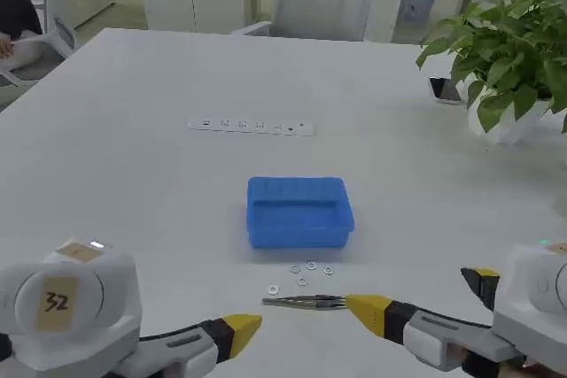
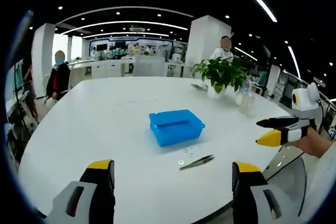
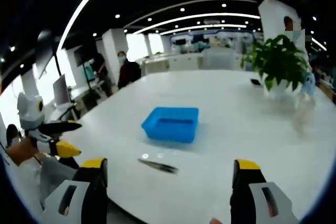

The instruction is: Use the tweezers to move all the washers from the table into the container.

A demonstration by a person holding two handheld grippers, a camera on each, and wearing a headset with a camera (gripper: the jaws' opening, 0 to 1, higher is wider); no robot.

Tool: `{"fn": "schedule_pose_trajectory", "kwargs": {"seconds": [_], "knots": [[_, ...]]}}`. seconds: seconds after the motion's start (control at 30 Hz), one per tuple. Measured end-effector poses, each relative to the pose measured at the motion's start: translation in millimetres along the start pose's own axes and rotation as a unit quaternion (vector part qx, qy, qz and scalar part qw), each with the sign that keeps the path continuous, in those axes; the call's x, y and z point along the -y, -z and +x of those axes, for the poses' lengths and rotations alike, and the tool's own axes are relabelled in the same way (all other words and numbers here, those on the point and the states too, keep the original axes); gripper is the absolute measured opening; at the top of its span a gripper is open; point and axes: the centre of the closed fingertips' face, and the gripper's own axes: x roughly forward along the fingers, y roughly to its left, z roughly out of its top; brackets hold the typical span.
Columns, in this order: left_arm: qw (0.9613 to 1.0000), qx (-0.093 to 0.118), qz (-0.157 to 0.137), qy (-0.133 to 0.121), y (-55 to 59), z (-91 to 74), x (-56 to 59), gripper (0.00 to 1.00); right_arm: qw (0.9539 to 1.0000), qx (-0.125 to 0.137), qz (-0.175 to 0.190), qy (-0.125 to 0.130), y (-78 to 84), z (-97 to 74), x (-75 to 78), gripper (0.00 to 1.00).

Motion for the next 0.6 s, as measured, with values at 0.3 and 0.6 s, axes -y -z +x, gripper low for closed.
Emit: {"fn": "schedule_pose_trajectory", "kwargs": {"seconds": [0.3, 0.6], "knots": [[0.9999, -0.011, 0.0, 0.003, 3.3, 2.6, 0.9, 0.91, 1.0, -0.001, 0.001, -0.001, 1.1, 1.6, 0.9, 0.98], [0.9998, -0.019, -0.004, 0.008, 8.0, 4.4, 3.1, 0.91, 0.9999, -0.014, -0.003, -0.009, 4.3, 4.2, -4.2, 0.99]]}}
